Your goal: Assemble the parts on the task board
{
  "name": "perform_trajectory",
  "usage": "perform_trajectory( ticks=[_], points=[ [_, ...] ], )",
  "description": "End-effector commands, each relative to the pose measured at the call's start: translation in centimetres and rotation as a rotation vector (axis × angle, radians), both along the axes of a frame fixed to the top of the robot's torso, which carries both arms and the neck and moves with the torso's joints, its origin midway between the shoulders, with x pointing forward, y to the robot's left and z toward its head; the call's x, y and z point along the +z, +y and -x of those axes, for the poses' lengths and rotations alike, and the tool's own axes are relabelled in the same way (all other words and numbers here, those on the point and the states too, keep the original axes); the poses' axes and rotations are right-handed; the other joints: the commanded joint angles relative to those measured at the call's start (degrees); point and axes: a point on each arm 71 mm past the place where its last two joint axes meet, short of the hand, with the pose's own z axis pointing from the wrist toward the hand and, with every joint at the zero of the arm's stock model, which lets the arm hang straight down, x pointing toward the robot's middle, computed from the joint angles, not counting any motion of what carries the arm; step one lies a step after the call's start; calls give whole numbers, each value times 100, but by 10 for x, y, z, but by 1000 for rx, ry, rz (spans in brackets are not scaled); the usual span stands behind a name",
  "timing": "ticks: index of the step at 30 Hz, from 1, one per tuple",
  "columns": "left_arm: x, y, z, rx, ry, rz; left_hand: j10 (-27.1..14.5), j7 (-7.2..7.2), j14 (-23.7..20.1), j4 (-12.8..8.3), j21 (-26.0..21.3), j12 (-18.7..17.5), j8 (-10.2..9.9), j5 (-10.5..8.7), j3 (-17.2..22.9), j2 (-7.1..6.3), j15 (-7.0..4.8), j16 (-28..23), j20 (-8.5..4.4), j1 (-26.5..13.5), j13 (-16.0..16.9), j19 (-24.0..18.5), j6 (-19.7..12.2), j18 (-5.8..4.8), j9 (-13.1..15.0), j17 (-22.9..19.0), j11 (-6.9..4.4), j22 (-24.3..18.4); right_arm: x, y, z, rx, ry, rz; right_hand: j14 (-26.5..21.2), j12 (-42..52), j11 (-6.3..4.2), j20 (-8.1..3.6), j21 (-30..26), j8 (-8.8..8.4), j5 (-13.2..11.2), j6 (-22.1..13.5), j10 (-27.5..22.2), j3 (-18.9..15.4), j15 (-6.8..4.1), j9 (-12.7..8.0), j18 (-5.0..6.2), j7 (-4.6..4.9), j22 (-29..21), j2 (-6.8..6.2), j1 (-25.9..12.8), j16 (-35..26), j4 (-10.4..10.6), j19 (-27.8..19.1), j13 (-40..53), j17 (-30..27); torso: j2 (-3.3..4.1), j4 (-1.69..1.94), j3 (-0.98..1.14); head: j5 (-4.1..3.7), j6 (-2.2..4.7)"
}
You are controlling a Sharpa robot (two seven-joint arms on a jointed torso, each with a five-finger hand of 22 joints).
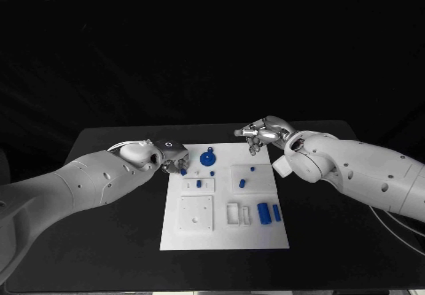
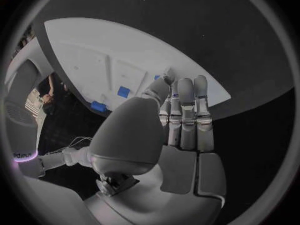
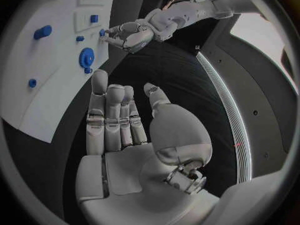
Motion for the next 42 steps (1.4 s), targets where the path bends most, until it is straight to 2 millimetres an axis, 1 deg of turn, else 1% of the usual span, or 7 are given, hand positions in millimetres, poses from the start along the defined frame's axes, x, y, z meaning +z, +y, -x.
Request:
perform_trajectory(
  ticks=[1,4,9,20,30,36,42],
  points=[
    [-10,0,4,-3,31,-30,220,33,124,24,-23,23,21,-18,-87,140,-22,64,-18,36,-1,108,189,-93,24,26,-4,4,0,1,1,12,-5,4,3,12,-34,6,-9,-20,34,24,19,23,-29,-6,3,-4,6,-32,-48,3,0,36,0,-1,1,-2,1,-4,-3],
    [-10,0,4,-1,23,-27,383,57,172,51,-91,-10,-5,-18,-245,243,-27,64,-28,70,-1,176,279,-102,22,30,-12,27,0,1,1,13,-5,3,3,12,-34,6,-9,-20,34,24,19,23,-29,-6,3,-4,6,-32,-48,3,0,36,0,-1,2,-3,1,2,-6],
    [-9,-1,3,1,17,-26,465,60,201,148,-176,-39,-15,-20,-438,225,-22,59,-13,-48,-2,234,296,-107,6,36,-7,18,0,1,0,14,-4,3,3,12,-34,6,-9,-20,34,24,19,23,-29,-6,3,-4,6,-32,-48,3,0,36,0,-1,4,-4,1,17,-8],
    [-9,5,3,25,11,-17,530,170,208,553,-457,71,-6,-10,-920,-154,36,83,29,-381,33,402,-275,-95,-24,96,64,-113,-1,0,0,13,-4,4,3,14,-35,4,-9,-18,31,32,19,60,-31,-5,1,-6,6,-39,-52,3,-9,37,3,1,2,1,0,7,-17],
    [-8,15,6,36,1,22,298,162,175,1097,-717,277,-16,-8,-777,-577,38,59,3,-325,53,505,-837,-141,-55,140,90,-69,-1,-1,0,10,-3,5,3,14,-35,4,-9,-18,31,32,19,60,-31,-5,1,-6,6,-39,-52,3,-9,37,3,1,1,2,-5,7,-26],
    [-6,15,9,19,-11,69,157,105,110,1119,-827,348,-9,5,-713,-539,29,17,-18,-234,48,509,-800,-177,-53,136,79,-8,-1,-1,0,10,-2,5,3,14,-35,4,-9,-18,31,32,19,60,-31,-5,1,-6,6,-39,-52,3,-9,37,3,1,-1,3,-6,15,-24],
    [-1,14,12,11,-27,158,176,181,130,914,-899,336,-13,139,-538,-109,10,-43,-38,-7,22,545,-434,-177,-55,109,67,73,-2,-1,0,10,-2,5,3,14,-35,4,-9,-18,31,32,19,60,-31,-5,1,-6,6,-39,-52,3,-9,37,3,1,1,-1,-5,29,-20]
  ],
)
